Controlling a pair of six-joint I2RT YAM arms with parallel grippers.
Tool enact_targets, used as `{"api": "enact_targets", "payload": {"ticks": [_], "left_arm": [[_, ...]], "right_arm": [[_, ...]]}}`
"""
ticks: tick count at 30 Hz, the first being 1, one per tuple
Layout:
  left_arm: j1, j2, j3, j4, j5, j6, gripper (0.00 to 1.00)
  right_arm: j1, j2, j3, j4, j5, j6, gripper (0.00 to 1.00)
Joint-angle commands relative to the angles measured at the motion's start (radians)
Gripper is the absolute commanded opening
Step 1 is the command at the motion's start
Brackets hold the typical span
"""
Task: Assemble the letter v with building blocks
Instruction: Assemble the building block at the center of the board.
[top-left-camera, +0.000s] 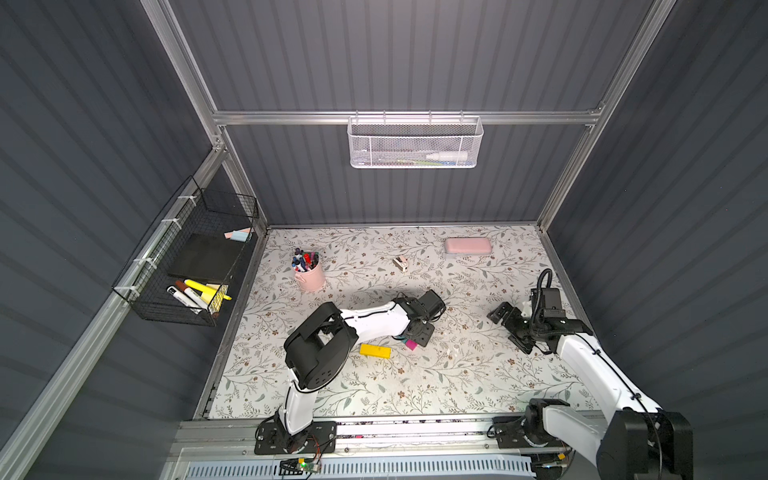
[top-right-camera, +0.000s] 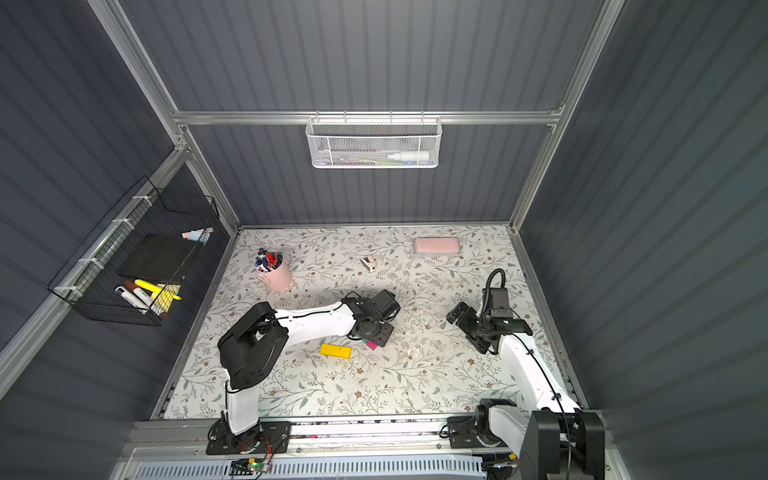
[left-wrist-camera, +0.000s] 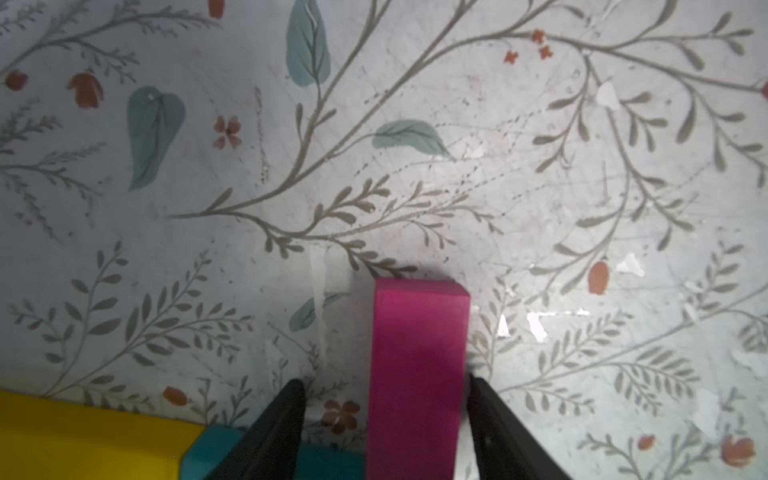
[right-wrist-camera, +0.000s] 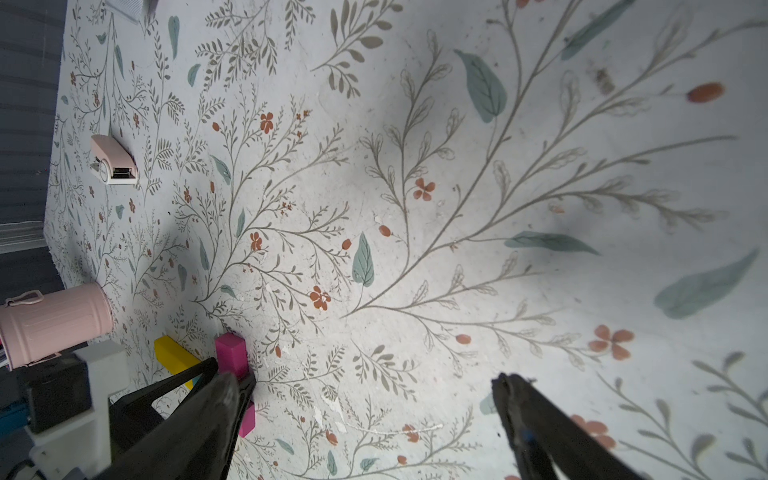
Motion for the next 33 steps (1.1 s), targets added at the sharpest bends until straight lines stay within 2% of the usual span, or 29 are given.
{"api": "enact_targets", "payload": {"ticks": [1,4,9,16,21,24,27,33], "left_arm": [[0.003,0.002,-0.004,-0.090,-0.015,0.007,0.68],[0.003,0.004,0.039,-0.095,-0.019,0.019,0.74],[0.003,-0.035,0.147,-0.088,-0.067,0.021,0.98],[0.067,-0.172,0.237,-0.043,-0.177,0.026,0.99],[0.278,-0.375,0.124,0.037,-0.184,-0.035,1.00],[0.431,-0.491,0.022,0.063,-0.135,-0.074,0.99],[0.548,-0.563,-0.045,0.063,-0.094,-0.089,0.99],[0.660,-0.649,-0.129,0.054,-0.095,-0.113,1.00]], "right_arm": [[0.008,-0.002,0.009,-0.010,0.009,0.012,0.99],[0.011,-0.001,0.014,-0.013,0.005,0.001,0.99],[0.068,0.006,0.066,-0.037,0.036,-0.059,0.99],[0.294,0.062,0.218,-0.078,0.154,-0.182,0.99],[0.536,0.194,0.389,-0.127,0.243,-0.334,0.99],[0.628,0.284,0.467,-0.141,0.252,-0.393,0.99],[0.643,0.372,0.509,-0.124,0.141,-0.382,0.99],[0.645,0.498,0.507,0.010,-0.052,-0.327,0.99]]}}
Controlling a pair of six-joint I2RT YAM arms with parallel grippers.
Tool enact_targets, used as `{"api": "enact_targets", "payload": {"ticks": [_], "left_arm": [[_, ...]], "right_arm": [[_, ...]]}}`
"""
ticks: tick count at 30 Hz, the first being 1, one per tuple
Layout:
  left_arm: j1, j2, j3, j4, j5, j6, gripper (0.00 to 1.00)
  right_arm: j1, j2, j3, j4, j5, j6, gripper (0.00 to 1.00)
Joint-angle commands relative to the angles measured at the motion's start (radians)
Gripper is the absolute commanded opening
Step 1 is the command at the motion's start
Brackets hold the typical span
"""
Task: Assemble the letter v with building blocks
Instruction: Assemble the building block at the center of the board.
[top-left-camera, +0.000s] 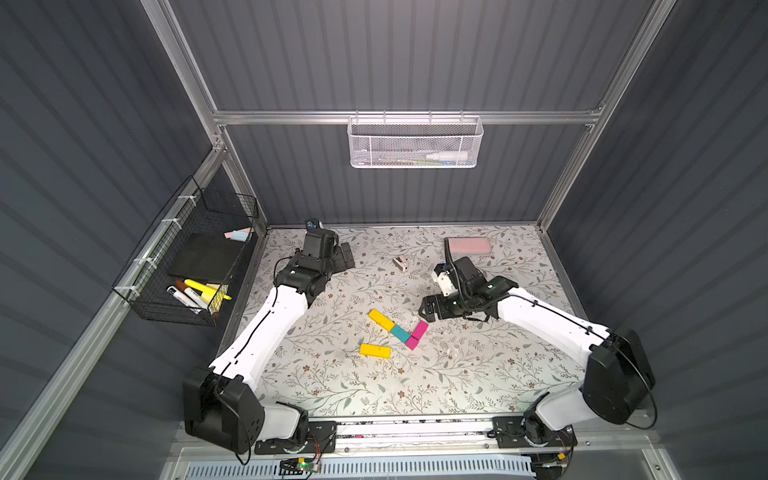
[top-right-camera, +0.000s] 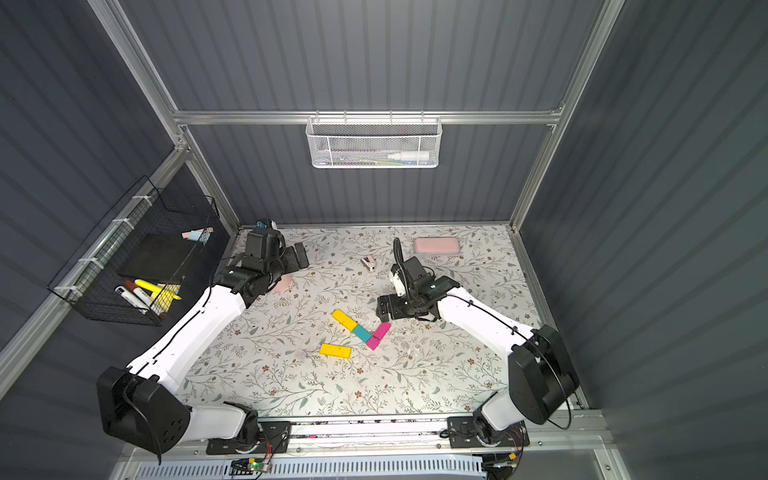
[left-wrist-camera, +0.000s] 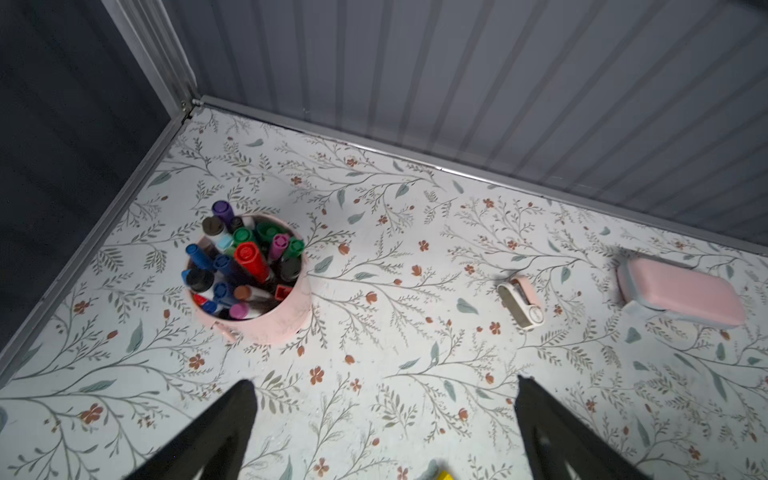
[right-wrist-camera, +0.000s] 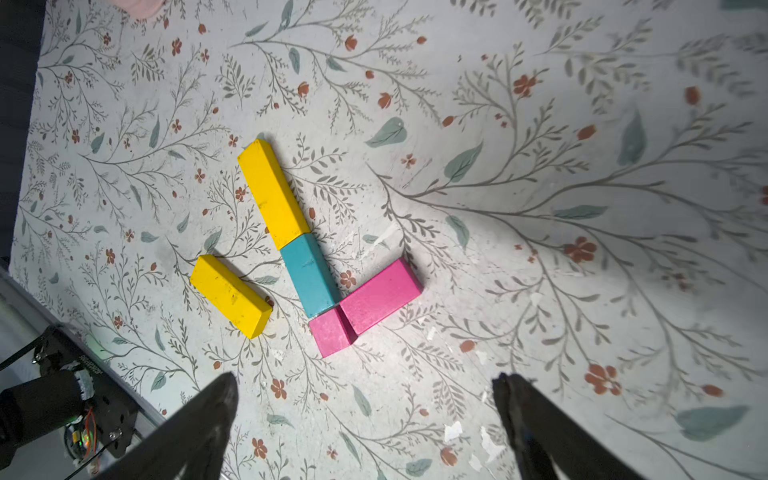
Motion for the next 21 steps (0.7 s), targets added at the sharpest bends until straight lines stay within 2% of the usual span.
{"api": "enact_targets", "payload": {"ticks": [1,6,21], "left_arm": [[0.039,-0.045,-0.041,-0.016,0.028,-0.040,0.99],[0.073,-0.051,-0.086,0.003,0.063,-0.068,1.00],[0.095,-0.034,-0.107,0.016,0.097,-0.079,0.99]], "right_arm": [[0.005,0.059,0.010,0.058,-0.130,0.017,0.99],[0.017,0.143,0.014,0.125,-0.177,0.042,0.99],[0.013,0.255,0.025,0.174,-0.120,0.065,0.99]]}}
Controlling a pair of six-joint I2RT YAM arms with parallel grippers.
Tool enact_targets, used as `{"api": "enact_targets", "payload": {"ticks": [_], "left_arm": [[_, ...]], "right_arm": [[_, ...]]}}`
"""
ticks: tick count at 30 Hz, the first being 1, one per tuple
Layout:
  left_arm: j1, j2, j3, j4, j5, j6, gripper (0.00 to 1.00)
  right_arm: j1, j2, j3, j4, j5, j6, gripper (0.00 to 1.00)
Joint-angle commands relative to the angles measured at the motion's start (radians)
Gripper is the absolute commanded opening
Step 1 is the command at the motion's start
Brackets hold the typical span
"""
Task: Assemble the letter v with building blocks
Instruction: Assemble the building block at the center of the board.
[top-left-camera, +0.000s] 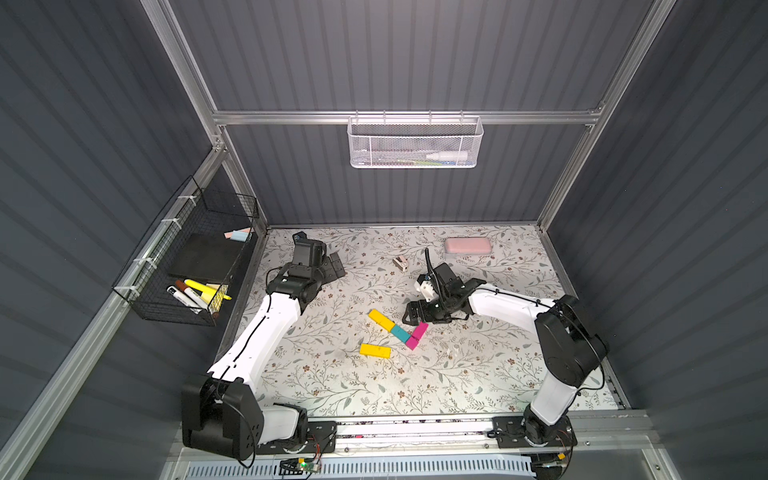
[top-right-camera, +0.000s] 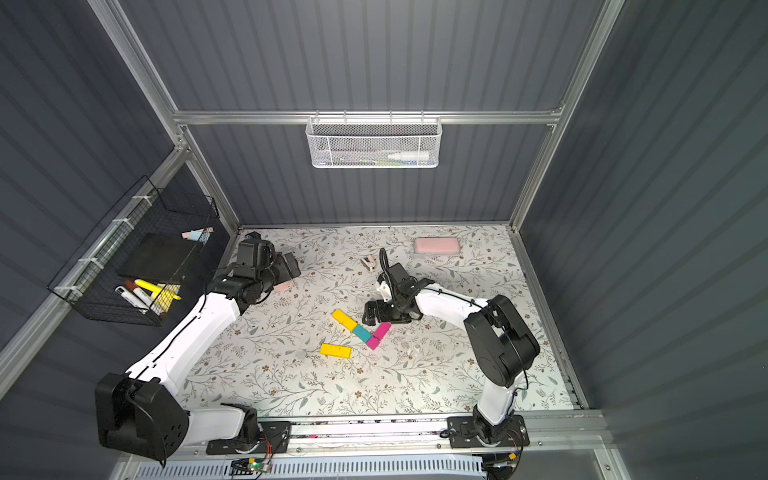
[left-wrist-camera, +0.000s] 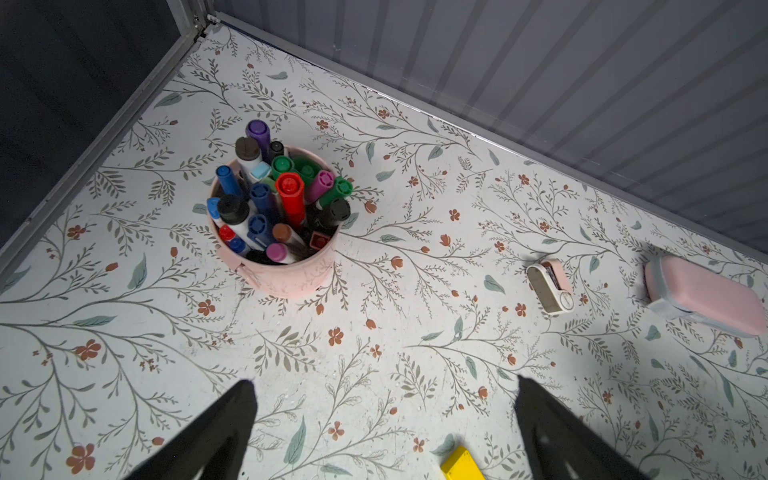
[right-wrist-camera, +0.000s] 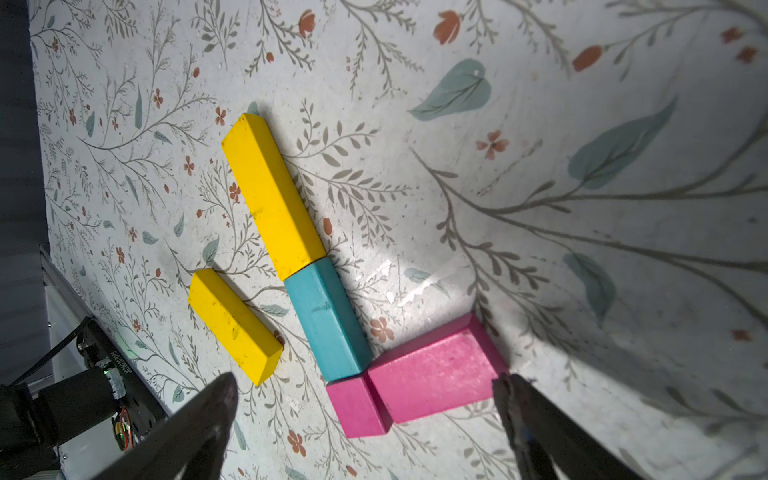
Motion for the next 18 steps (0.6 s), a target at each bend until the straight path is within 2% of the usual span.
{"api": "enact_targets", "payload": {"ticks": [1,18], "left_arm": [[0.007,-0.003,-0.009,0.011,0.011,-0.011,0.99],[0.007,-0.002,-0.018,0.018,0.033,-0.011,0.99]], "right_arm": [[-0.002,0.020,0.009,0.014,0.014,0.009,0.99],[-0.003,0.063,0.021,0.024,0.003,0.014,0.99]]}}
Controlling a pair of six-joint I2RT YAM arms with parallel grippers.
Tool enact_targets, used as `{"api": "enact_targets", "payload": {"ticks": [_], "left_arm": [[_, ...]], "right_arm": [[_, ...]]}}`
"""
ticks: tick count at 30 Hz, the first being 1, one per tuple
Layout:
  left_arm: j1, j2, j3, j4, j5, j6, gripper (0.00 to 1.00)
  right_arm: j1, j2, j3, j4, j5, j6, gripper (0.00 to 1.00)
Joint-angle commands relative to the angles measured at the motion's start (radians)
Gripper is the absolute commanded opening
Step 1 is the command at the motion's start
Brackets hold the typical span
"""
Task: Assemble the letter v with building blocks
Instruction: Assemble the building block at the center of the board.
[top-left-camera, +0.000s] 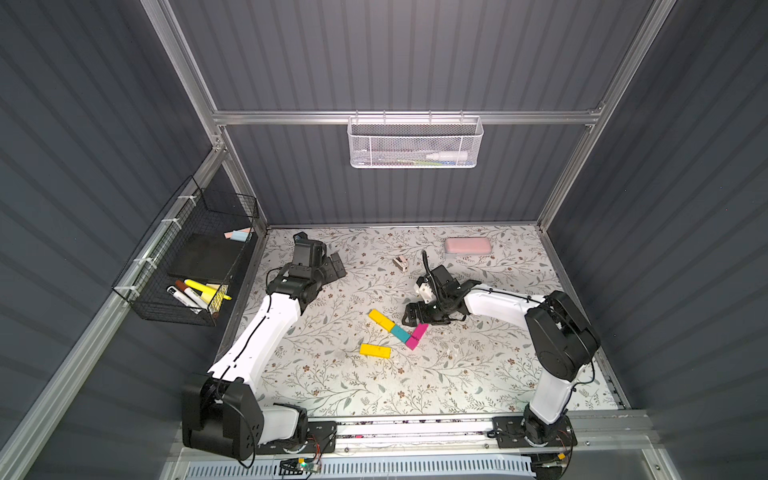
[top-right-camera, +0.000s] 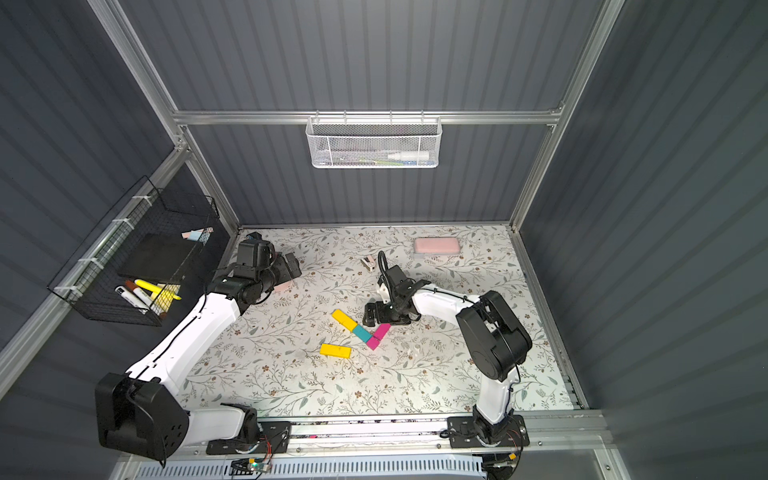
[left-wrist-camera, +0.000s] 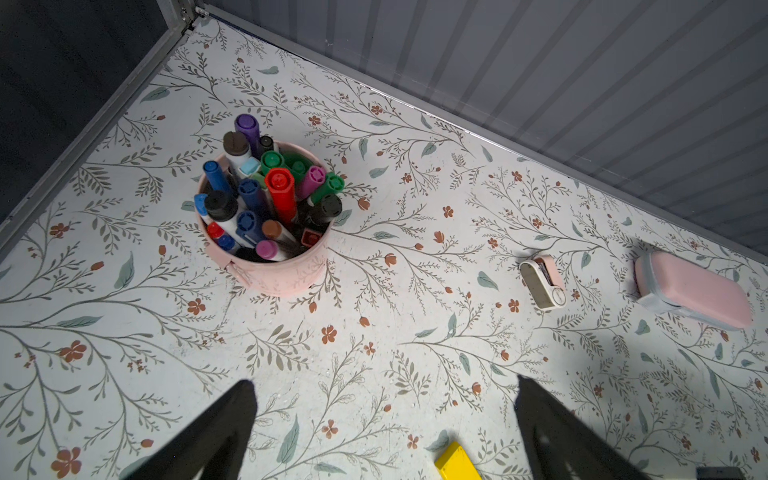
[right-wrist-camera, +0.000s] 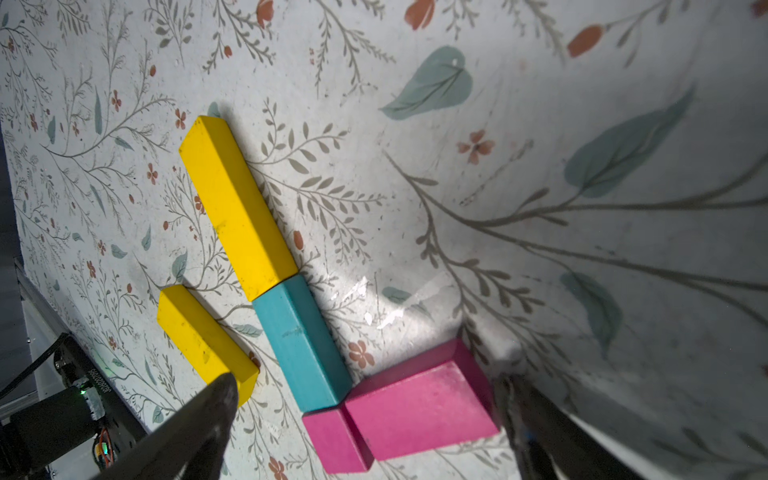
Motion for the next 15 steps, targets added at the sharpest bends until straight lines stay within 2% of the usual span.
{"api": "enact_targets", "payload": {"ticks": [1,15], "left_arm": [[0.006,-0.002,-0.013,0.011,0.014,-0.008,0.99],[0.007,0.000,-0.016,0.015,0.020,-0.005,1.00]], "right_arm": [[-0.003,0.011,0.019,0.003,-0.011,0.003,0.99],[0.000,0.016,0.008,0.017,-0.034,0.014,0.99]]}}
